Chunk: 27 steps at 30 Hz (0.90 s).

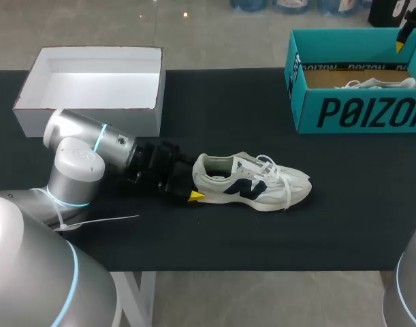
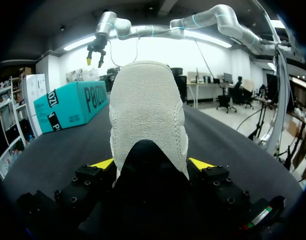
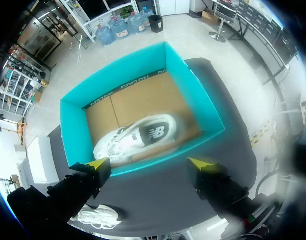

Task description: Take the shoe out of the shoebox, open the shoe tongue, remove and reinsert the insole, then place the shoe into the shoebox

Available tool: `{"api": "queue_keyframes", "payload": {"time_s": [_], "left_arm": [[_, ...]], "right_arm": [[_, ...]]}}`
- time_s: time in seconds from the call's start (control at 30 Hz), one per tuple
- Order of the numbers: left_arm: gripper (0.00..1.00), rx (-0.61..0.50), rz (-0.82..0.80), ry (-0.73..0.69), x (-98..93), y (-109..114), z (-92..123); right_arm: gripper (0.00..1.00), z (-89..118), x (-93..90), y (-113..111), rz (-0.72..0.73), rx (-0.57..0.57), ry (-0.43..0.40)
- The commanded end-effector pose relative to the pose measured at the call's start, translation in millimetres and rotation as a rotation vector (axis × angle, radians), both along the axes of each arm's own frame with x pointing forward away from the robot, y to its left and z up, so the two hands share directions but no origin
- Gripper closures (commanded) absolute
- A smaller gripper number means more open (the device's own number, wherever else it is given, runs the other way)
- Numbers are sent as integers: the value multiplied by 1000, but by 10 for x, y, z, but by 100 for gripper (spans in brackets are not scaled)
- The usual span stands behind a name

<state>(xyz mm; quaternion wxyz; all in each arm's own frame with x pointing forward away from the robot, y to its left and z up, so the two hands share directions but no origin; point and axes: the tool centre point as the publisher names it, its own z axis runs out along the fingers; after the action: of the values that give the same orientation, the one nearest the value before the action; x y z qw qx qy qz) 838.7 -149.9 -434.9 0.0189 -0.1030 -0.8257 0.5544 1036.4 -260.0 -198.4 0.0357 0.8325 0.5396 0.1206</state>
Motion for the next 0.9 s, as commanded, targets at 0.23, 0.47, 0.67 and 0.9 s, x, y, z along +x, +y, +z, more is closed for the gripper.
{"api": "queue_keyframes", "payload": {"time_s": [0.23, 0.47, 0.67, 0.9], "left_arm": [[100, -1, 2, -1, -5, -19, -23], [100, -1, 2, -1, -5, -19, -23], [100, -1, 2, -1, -5, -19, -23], [100, -1, 2, -1, -5, -19, -23]], "right_arm": [[0, 234, -545, 976, -72, -177, -26], [0, 75, -1125, 1858, -89, -292, 15], [0, -196, -1466, 2502, -29, -307, 71], [0, -408, -1716, 2919, 51, -338, 125]]}}
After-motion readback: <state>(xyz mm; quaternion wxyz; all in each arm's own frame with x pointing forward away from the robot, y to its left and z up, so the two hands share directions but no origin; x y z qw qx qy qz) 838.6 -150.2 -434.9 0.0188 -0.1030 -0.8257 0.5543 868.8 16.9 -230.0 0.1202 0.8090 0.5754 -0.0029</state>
